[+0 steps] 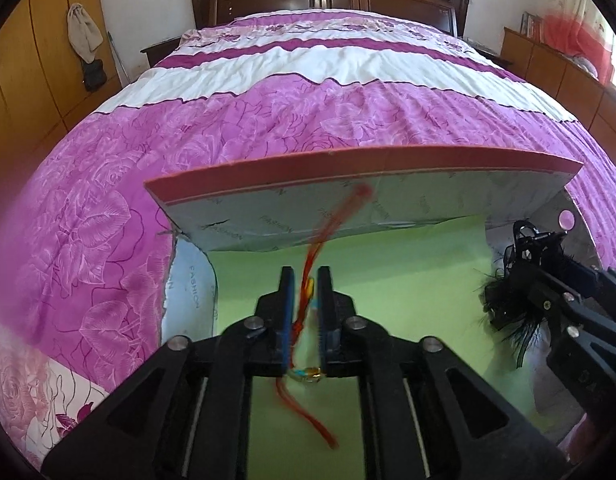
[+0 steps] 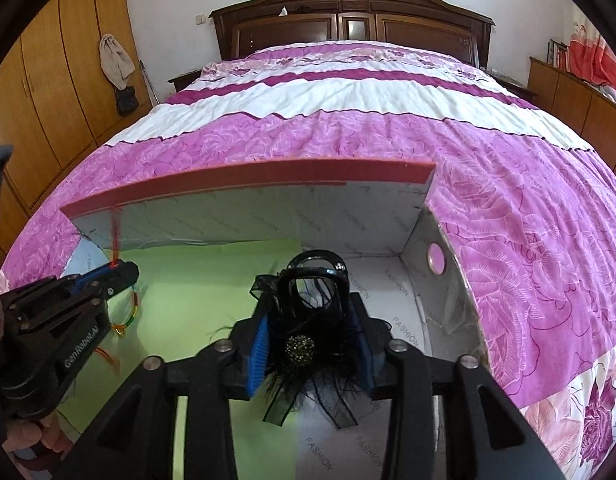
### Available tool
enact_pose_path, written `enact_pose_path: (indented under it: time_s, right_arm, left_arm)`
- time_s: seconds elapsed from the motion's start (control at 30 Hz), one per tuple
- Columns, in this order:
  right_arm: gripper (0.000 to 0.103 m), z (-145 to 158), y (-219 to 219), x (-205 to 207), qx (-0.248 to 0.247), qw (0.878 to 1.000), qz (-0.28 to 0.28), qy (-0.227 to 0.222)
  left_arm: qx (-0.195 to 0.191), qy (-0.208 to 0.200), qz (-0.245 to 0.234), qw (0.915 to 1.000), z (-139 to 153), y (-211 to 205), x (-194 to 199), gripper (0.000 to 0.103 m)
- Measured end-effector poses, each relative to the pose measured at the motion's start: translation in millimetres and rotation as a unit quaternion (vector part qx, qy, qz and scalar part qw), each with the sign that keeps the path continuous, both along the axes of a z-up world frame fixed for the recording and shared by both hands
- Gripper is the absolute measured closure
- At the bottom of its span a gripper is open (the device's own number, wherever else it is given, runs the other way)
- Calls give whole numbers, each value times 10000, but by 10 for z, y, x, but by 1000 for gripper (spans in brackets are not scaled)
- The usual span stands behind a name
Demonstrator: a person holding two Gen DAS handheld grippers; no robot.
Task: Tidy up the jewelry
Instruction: 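Open the left tool to drop the bracelet while the right tool releases the bow in the box, then withdraw both tools from the box back toward the jewelry on the quilt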
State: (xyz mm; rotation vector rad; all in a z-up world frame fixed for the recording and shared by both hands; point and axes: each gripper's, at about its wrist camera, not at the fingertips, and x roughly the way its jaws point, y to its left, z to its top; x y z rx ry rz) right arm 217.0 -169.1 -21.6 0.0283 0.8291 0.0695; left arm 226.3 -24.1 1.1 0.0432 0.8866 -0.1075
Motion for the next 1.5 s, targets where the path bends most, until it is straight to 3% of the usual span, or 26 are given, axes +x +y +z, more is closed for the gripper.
enact_pose_path:
  time_s: [0.07, 0.17, 0.97, 1.5]
  right_arm:
    - [54, 28, 4, -5, 1, 10000, 9, -46]
    - [53, 80, 20, -34, -14, 9999, 39, -98]
    - [53, 638, 75, -673, 203, 9978, 136, -612]
    - [53, 831, 4, -1268, 345, 9966, 113, -746]
  left_arm:
    - [-31, -26, -5, 10000, 19, 7, -14, 83]
    - [-72, -109, -46, 9999, 67, 11, -47, 77]
    - [-253, -576, -91, 9980, 652, 129, -699, 77]
    - [-219, -716, -202, 9970, 834, 218, -1217, 76]
